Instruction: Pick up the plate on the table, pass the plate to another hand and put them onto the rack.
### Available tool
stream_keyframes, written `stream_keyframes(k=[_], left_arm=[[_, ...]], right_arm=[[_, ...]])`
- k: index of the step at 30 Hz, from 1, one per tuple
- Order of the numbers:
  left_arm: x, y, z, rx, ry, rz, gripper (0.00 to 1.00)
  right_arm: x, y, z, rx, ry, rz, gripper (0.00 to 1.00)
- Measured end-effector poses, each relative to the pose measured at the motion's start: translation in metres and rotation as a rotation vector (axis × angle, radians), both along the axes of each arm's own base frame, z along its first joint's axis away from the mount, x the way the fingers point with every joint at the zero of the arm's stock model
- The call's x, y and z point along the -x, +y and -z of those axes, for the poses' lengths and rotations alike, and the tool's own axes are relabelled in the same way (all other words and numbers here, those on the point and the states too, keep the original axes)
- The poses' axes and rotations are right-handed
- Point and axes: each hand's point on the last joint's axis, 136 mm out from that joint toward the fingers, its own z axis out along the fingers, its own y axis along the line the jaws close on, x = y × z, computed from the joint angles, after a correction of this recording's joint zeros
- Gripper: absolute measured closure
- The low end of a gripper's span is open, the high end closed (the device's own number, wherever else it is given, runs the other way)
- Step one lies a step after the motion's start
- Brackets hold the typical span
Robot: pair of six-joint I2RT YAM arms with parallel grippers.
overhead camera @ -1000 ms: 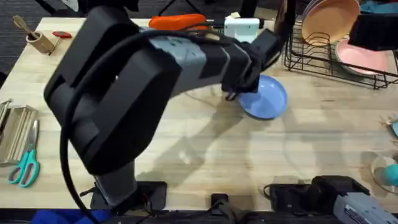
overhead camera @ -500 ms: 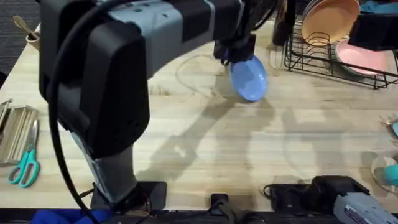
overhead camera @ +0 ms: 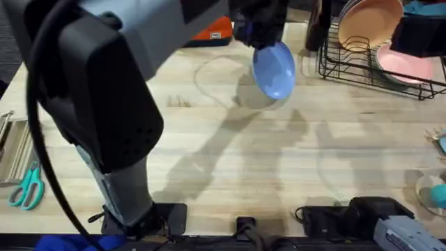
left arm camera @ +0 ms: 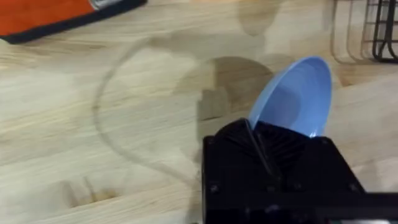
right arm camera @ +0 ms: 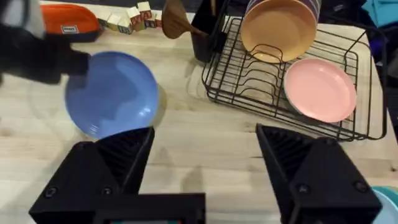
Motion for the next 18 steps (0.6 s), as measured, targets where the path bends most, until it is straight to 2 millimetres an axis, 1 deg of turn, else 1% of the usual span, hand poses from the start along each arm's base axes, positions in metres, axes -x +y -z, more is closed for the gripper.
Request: stream_keyframes(k=[4, 9, 12, 16, 18], left_arm=[[-0.008, 0.016, -0.018, -0.002, -0.011, -0.019, 0.959], [-0.018, 0.037, -0.047, 0.011, -0.034, -0.061, 0.958], [-0.025, 0.047, -0.071, 0.049, -0.063, -0.080, 0.958], [-0.029, 0.055, -0.091, 0.109, -0.072, -0.085, 0.958], [-0.030, 0.058, -0.097, 0.140, -0.063, -0.082, 0.958]], right_arm=[[0.002, 0.001, 0.003, -0.005, 0.015, -0.007, 0.006], [0.000, 0.006, 0.010, -0.021, 0.048, -0.029, 0.006], [-0.007, 0.008, 0.022, -0.037, 0.099, -0.029, 0.006], [-0.019, 0.014, 0.040, -0.081, 0.178, -0.044, 0.006], [-0.025, 0.021, 0.048, -0.112, 0.213, -0.071, 0.006]])
